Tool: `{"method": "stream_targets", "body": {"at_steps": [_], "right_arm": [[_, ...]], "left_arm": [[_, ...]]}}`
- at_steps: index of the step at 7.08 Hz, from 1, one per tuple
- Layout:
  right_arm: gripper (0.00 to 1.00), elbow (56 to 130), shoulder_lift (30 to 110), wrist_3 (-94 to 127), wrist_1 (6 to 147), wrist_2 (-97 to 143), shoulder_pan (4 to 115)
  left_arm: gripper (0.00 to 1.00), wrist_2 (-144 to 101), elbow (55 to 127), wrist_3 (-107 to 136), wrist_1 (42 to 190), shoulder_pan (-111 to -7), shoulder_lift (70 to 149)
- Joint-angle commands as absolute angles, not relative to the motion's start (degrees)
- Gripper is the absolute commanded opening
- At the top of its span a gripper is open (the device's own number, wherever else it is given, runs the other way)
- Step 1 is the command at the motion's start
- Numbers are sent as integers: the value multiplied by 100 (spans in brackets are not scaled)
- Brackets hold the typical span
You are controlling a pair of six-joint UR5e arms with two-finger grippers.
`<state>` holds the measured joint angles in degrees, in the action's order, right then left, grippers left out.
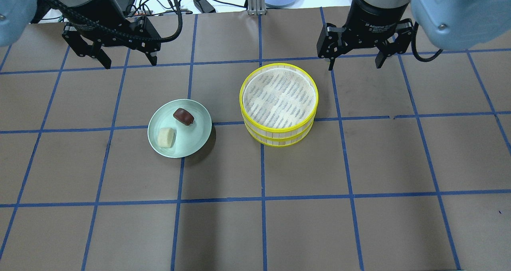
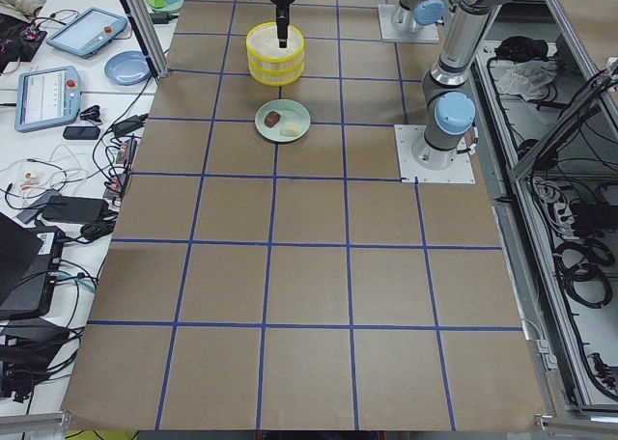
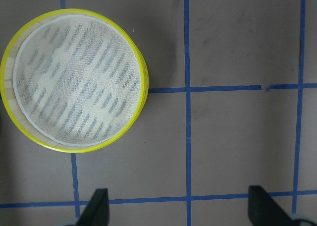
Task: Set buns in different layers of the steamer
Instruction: 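Move the left gripper to the plate while the right gripper reaches the steamer rim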
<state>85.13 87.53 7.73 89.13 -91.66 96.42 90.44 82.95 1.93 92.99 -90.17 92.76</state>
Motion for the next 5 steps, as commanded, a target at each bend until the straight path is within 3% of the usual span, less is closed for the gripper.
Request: {"method": "stream_targets", "body": {"at_steps": [1,3,5], "right_arm": [[100,8517,8754,773,8903,-9167,9642],[100,8534,8754,773,8903,-9184,9642],[100,8578,8719,817,8930,-9176,9668]], "left_arm": [[100,9035,8349,193,9299,-9018,9255],[100,9105,8472,124,9334,-8974,9229],[100,9123,9495,9,9091,-8632,9281]]}}
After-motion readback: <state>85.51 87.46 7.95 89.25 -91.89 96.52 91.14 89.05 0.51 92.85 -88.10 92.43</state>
